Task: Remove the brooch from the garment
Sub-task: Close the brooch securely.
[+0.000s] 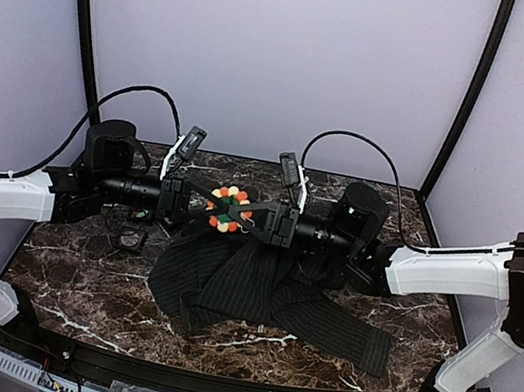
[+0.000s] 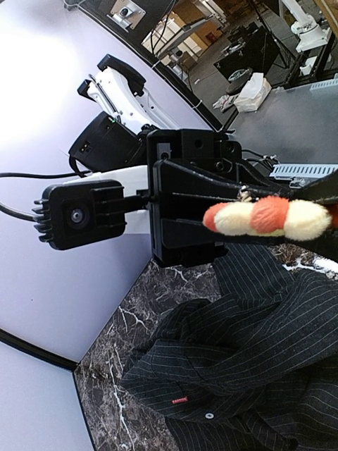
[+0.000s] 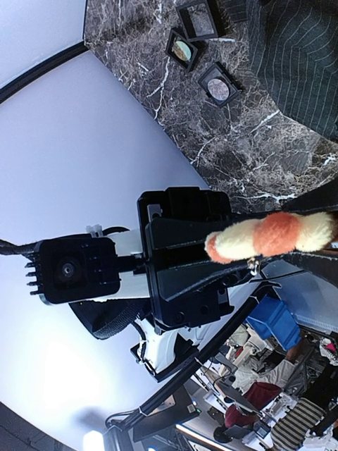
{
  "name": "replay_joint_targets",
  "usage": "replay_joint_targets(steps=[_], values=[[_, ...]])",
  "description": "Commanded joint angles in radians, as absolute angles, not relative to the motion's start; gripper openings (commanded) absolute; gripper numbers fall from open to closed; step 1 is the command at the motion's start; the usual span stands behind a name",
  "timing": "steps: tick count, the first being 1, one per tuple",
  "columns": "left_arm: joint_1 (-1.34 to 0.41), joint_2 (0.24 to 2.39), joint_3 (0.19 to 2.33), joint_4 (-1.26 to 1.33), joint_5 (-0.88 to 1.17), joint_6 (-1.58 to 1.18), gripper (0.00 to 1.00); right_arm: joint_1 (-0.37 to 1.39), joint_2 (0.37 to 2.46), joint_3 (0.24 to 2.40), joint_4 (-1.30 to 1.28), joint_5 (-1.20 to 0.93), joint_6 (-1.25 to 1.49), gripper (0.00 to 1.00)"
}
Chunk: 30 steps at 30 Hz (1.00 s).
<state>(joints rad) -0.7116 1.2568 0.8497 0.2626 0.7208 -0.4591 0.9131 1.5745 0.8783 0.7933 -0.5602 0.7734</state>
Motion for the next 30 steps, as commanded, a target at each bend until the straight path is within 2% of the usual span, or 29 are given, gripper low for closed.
replay_joint_targets(steps=[1,22,30], values=[[-0.654,1.184,0.831,0.281,0.727,-0.475,0.01,0.816,1.513,0.808,0.756,-0.390,0.787,0.09],[-0.610,1.234,0.810,0.421,0.815,-0.608,0.01,0.818,1.491,0.749,0.895,-0.404,0.792,0.08],[-0.606,1.242,0.795,0.465,0.822,-0.627,0.01,0.818,1.482,0.795,0.850,-0.406,0.825,0.06]])
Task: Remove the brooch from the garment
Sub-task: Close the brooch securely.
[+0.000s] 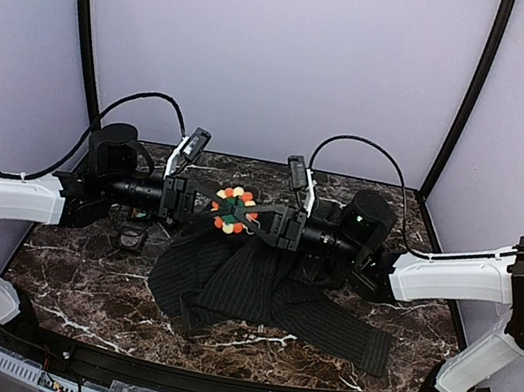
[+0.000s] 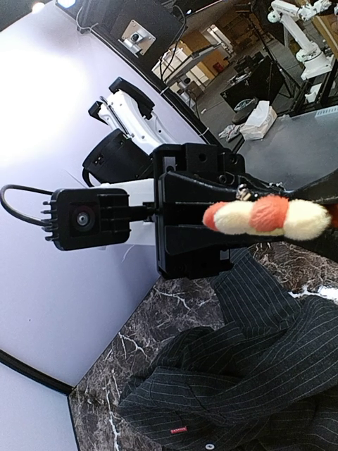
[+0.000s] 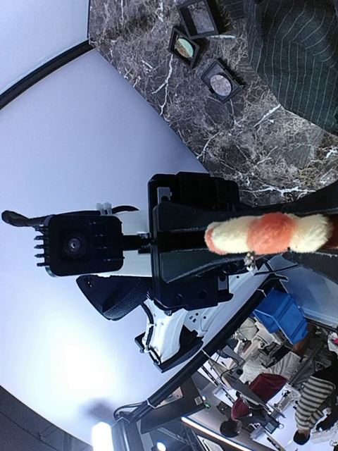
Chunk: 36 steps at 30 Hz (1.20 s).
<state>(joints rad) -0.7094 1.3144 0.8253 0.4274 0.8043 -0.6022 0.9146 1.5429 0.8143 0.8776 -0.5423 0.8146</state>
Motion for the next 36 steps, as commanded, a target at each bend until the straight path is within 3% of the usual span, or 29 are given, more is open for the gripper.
replay_joint_targets(steps=[1,9,36], values=[[-0.606,1.243,0.795,0.466,0.823,-0.627,0.01,0.819,1.484,0.802,0.847,-0.407,0.829,0.07],[-0.607,1.242,0.803,0.419,0.804,-0.590,0.01,0.845,1.521,0.890,0.808,-0.378,0.831,0.06],[-0.624,1.255,0.810,0.380,0.788,-0.556,0.01,0.868,1.606,1.046,0.713,-0.321,0.809,0.21]])
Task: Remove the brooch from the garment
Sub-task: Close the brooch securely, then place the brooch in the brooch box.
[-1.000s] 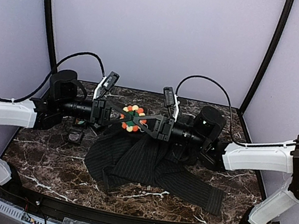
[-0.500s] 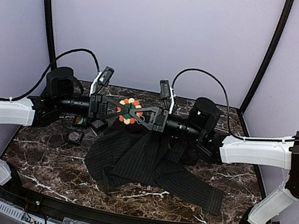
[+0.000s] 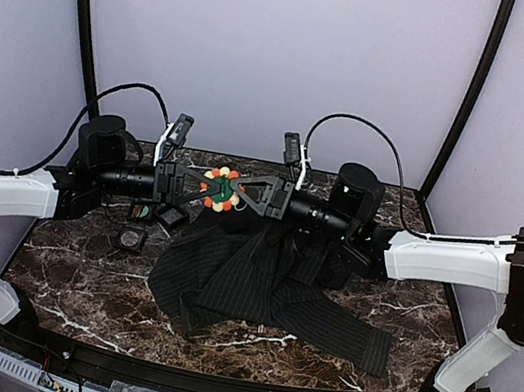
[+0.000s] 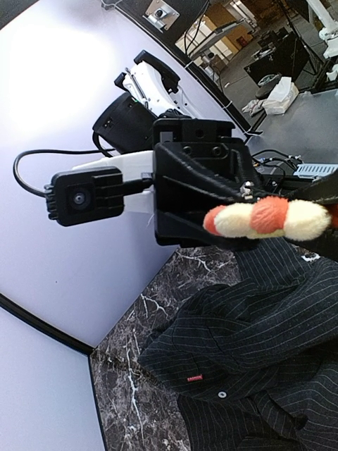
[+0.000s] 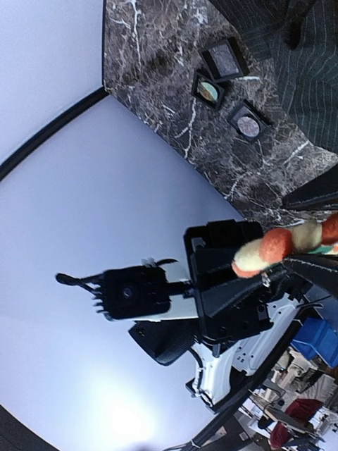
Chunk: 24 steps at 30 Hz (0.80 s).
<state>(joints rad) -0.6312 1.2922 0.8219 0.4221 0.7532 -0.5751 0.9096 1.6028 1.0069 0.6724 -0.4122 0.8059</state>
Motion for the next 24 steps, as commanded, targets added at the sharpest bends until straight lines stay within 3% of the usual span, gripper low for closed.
replay_joint_targets(steps=[1,6,15,24], values=[[-0.624,1.256,0.810,0.381,0.788,-0.557,0.01,0.868,1.607,1.047,0.715,-0.321,0.809,0.21],[-0.626,1.259,0.809,0.383,0.790,-0.558,0.01,0.870,1.615,1.057,0.722,-0.337,0.810,0.23],[-0.625,1.252,0.810,0.393,0.802,-0.565,0.01,0.897,1.547,0.990,0.758,-0.449,0.659,0.51],[-0.626,1.241,0.839,0.297,0.782,-0.490,0.01,0.897,1.482,0.919,0.634,-0.384,0.629,0.60]])
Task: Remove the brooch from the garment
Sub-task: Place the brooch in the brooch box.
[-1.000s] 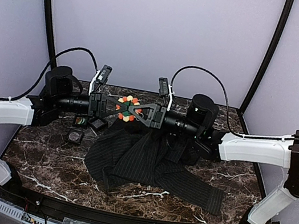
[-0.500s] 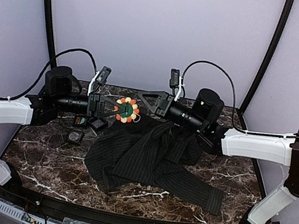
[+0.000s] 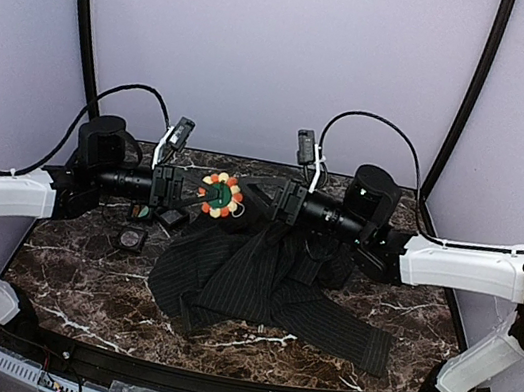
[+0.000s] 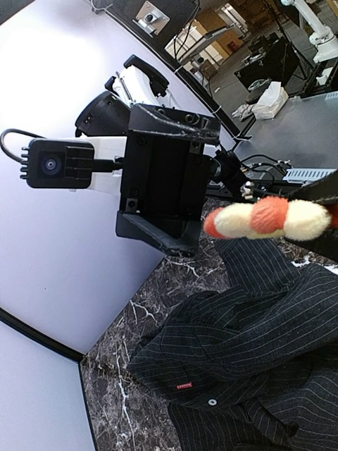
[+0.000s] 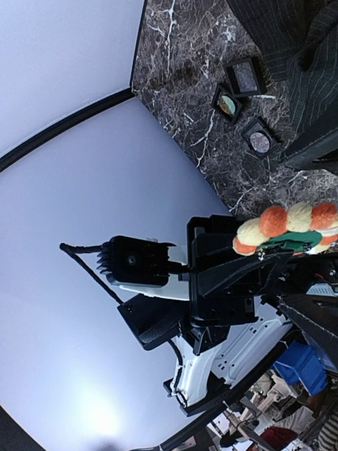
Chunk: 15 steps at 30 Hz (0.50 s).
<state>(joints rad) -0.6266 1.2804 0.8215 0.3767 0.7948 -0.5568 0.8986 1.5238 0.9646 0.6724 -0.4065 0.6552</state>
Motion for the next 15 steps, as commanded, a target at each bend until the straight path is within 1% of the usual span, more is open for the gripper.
replay_joint_targets(steps=[1,4,6,9,10,12,15], values=[[-0.626,1.240,0.854,0.270,0.746,-0.473,0.01,0.894,1.473,0.906,0.627,-0.376,0.631,0.62],[-0.626,1.230,0.878,0.135,0.663,-0.387,0.01,0.886,1.443,0.893,0.551,-0.318,0.617,0.66],[-0.626,1.222,0.887,0.072,0.571,-0.352,0.01,0.884,1.431,0.913,0.448,-0.255,0.581,0.70],[-0.626,1.207,0.897,-0.045,0.379,-0.340,0.01,0.884,1.416,0.967,0.215,-0.072,0.511,0.74],[-0.626,1.194,0.894,-0.063,0.343,-0.352,0.01,0.884,1.404,0.975,0.145,0.013,0.503,0.78],[-0.626,1.170,0.872,-0.121,0.183,-0.383,0.01,0.879,1.379,0.977,0.041,0.150,0.496,0.84],[-0.624,1.122,0.847,-0.220,0.050,-0.428,0.01,0.874,1.369,0.979,-0.092,0.277,0.493,0.93]])
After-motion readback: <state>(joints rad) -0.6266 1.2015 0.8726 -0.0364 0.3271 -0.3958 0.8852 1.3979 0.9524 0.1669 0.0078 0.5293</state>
